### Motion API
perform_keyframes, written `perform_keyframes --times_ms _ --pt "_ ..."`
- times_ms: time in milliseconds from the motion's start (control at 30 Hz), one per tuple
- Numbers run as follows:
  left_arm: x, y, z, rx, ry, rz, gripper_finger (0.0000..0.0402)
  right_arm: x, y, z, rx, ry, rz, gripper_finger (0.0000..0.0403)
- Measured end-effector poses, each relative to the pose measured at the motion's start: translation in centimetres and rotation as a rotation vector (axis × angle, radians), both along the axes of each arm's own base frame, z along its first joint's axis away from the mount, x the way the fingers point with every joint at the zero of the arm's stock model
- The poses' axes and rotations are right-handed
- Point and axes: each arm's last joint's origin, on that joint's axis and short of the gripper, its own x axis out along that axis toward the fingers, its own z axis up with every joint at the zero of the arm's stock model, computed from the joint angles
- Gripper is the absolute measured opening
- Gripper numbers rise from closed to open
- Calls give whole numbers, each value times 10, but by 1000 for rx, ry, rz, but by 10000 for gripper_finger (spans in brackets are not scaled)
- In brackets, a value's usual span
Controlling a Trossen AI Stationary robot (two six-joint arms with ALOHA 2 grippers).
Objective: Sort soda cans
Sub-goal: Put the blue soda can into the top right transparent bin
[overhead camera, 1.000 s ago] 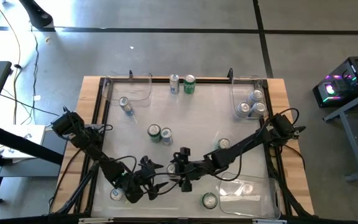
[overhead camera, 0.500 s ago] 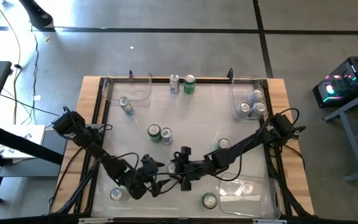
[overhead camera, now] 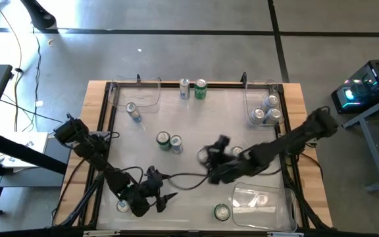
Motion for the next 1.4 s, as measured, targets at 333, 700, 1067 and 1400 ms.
perform_keyframes --times_ms 333,700,1067,1400 --pt "6 13 -4 16 64 20 365 -89 -95 73 -51 -24 -355 276" --pt "7 14 -4 2 64 29 365 -180 -179 71 -82 -83 -741 276" --pt "8 14 -4 30 72 14 365 -186 -220 3 40 -148 -842 276" --pt "13 22 -5 38 78 37 365 -181 -253 -23 99 20 -893 276"
